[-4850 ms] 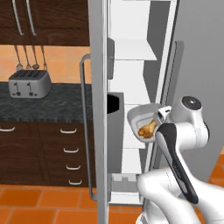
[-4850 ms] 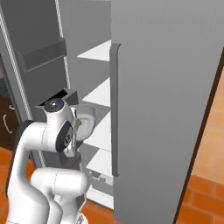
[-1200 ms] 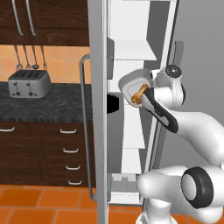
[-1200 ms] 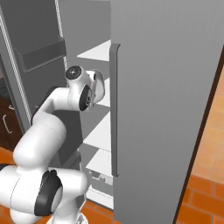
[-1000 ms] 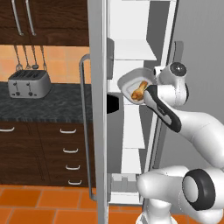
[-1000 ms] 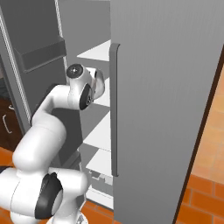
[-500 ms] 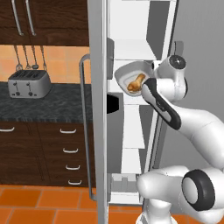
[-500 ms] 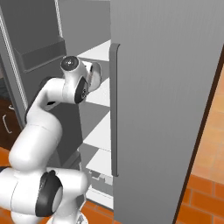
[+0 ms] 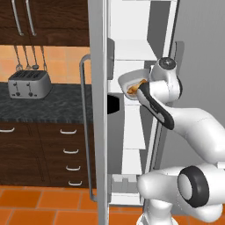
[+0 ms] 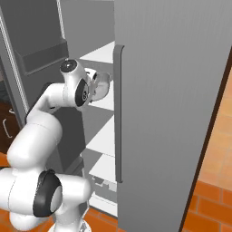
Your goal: Take the meat container that has the chicken drumstick and place it on the second highest rack of the freezer. Then take the vegetable container that has the onion and lime and place it on the highest rack of the freezer.
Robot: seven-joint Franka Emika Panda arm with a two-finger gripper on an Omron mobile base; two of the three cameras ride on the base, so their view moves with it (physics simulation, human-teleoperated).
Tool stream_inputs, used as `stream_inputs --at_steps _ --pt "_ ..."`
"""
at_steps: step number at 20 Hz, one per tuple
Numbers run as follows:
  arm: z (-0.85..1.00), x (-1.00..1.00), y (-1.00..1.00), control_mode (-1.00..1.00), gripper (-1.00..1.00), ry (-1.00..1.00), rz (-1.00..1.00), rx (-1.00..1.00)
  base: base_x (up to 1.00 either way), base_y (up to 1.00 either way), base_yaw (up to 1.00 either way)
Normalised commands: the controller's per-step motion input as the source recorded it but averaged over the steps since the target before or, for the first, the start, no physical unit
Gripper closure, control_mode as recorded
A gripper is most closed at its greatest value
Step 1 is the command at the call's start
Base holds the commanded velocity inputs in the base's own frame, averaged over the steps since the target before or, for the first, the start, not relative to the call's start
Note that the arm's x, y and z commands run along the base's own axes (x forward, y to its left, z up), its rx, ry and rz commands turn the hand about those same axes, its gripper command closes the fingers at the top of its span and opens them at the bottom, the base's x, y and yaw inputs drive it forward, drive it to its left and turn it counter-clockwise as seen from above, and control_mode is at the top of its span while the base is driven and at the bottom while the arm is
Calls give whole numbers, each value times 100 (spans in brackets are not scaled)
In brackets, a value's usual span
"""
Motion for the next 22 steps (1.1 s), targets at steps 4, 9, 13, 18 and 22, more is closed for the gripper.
stream_inputs --at_steps 4,9,13,18,22 --pt "-3 40 0 -100 100 0 -14 9 0 0 0" --pt "-27 63 0 -100 100 0 -6 1 0 0 0" --pt "-28 64 -19 -100 100 0 0 0 0 0 0" --pt "-17 58 -22 -100 100 0 0 3 0 0 0" --pt "-24 67 -10 -100 100 0 0 0 0 0 0"
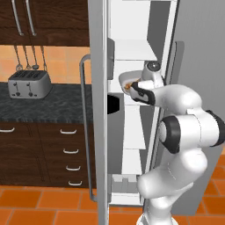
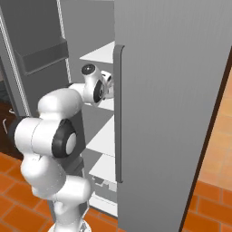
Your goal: Take the meat container that has the chicken drumstick and place it on the second highest rack of the freezer. Then take the vegetable container that has the onion and lime and place it on the highest rack of the freezer.
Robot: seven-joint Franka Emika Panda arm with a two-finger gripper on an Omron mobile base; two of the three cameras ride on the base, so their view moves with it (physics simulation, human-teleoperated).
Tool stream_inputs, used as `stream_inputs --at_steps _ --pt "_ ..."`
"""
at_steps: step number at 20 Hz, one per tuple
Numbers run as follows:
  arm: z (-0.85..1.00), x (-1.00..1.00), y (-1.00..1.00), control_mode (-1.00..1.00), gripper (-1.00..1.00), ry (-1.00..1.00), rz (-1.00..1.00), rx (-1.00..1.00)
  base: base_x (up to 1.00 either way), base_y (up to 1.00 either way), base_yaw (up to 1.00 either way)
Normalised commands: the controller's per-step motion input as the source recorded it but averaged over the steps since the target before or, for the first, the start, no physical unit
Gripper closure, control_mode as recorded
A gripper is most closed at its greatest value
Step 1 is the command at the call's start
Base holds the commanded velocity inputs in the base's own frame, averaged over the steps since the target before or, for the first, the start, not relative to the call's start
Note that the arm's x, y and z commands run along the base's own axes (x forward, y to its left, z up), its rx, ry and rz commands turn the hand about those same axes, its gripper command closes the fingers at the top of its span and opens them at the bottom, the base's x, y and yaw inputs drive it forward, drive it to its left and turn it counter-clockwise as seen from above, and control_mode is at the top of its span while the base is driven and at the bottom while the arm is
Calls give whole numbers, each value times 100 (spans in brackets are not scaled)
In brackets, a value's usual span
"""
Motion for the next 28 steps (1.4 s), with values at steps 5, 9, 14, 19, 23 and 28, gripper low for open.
stream_inputs --at_steps 5,9,14,19,23,28 --pt "-19 73 -10 -100 100 0 0 0 0 0 0" --pt "-21 75 -5 -100 100 0 0 0 0 0 0" --pt "-27 76 -5 -100 100 0 0 0 0 0 0" --pt "-32 77 -6 -100 100 0 0 0 0 0 0" --pt "-30 61 -16 -100 100 2 0 0 0 0 0" --pt "-22 60 -12 -100 100 2 0 0 0 0 0"
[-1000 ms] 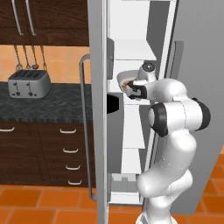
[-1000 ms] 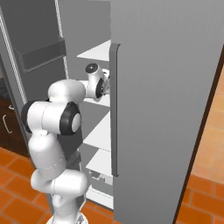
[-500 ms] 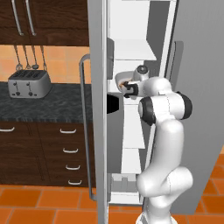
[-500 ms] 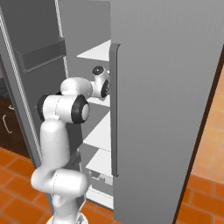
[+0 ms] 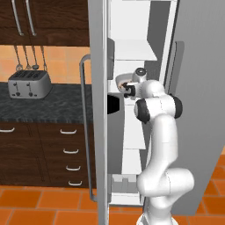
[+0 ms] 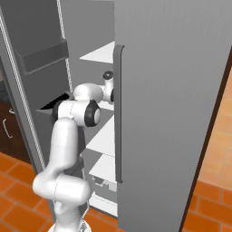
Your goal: Take the meat container that has the chicken drumstick and place it on the second highest rack of the freezer. Then take the vegetable container that has the onion and lime and place it on the highest rack of the freezer.
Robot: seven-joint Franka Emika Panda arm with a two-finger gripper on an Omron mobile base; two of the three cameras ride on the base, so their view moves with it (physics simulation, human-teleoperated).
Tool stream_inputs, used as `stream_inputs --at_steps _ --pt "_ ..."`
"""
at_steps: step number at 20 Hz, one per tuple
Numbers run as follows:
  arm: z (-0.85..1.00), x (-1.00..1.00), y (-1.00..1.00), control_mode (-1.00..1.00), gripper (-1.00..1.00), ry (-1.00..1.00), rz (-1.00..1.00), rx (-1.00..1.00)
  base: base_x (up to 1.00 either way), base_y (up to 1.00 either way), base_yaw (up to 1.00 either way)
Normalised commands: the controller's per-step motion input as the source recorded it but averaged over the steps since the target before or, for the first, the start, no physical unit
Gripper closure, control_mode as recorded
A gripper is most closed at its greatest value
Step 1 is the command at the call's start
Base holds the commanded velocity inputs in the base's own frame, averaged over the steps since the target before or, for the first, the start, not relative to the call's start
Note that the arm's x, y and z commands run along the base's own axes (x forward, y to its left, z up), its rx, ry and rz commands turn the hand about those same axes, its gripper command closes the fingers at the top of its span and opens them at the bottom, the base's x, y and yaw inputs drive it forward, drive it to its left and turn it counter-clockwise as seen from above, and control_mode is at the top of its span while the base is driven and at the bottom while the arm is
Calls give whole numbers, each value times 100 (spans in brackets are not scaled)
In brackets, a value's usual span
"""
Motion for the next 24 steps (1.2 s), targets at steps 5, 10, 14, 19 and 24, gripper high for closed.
stream_inputs --at_steps 5,10,14,19,24 --pt "-6 33 0 -100 -100 0 0 0 0 0 0" --pt "0 -60 0 -100 -100 -8 1 -3 0 0 0" --pt "-42 -96 12 -100 -100 -4 4 -15 0 0 0" --pt "-27 -73 9 -100 -100 -6 10 -11 0 0 0" --pt "55 -100 0 -100 -100 -4 11 0 0 0 0"
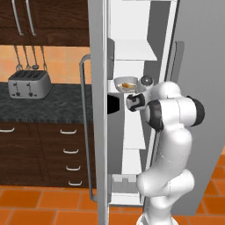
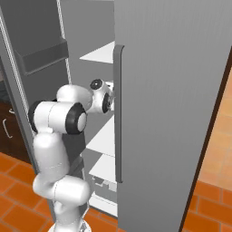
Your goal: Take the meat container that has the chicken drumstick and place it on the second highest rack of the freezer. Then take the vegetable container that has the onion and lime and place it on the highest rack of the freezer.
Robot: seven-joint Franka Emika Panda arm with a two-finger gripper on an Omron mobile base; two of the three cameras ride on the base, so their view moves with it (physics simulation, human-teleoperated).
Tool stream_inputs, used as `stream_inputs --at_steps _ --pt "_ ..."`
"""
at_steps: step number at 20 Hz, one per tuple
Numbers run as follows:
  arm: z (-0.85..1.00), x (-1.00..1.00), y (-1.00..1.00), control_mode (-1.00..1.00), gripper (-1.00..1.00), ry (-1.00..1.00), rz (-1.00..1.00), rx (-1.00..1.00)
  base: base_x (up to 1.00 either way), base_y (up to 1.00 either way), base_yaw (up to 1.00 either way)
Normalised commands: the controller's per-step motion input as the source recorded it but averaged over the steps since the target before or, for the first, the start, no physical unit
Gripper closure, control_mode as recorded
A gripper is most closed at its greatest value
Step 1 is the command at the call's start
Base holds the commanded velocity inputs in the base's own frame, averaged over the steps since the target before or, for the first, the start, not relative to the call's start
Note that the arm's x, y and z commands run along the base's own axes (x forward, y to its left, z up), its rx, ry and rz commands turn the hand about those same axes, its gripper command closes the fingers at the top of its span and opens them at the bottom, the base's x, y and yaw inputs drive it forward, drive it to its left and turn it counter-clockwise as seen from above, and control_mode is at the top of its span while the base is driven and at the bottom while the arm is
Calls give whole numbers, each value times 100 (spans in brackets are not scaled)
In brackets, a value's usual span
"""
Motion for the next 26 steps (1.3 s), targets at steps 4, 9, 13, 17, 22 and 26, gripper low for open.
stream_inputs --at_steps 4,9,13,17,22,26 --pt "81 -99 0 -100 -100 -3 10 1 0 0 0" --pt "100 -91 -5 -100 -100 -3 7 4 0 0 0" --pt "94 -29 -3 -100 -100 -3 5 4 0 0 0" --pt "66 -18 2 -100 -100 -11 7 1 0 0 0" --pt "8 -93 13 -100 -100 -3 8 -2 0 0 0" --pt "24 -100 4 -100 -100 0 9 -2 0 0 0"
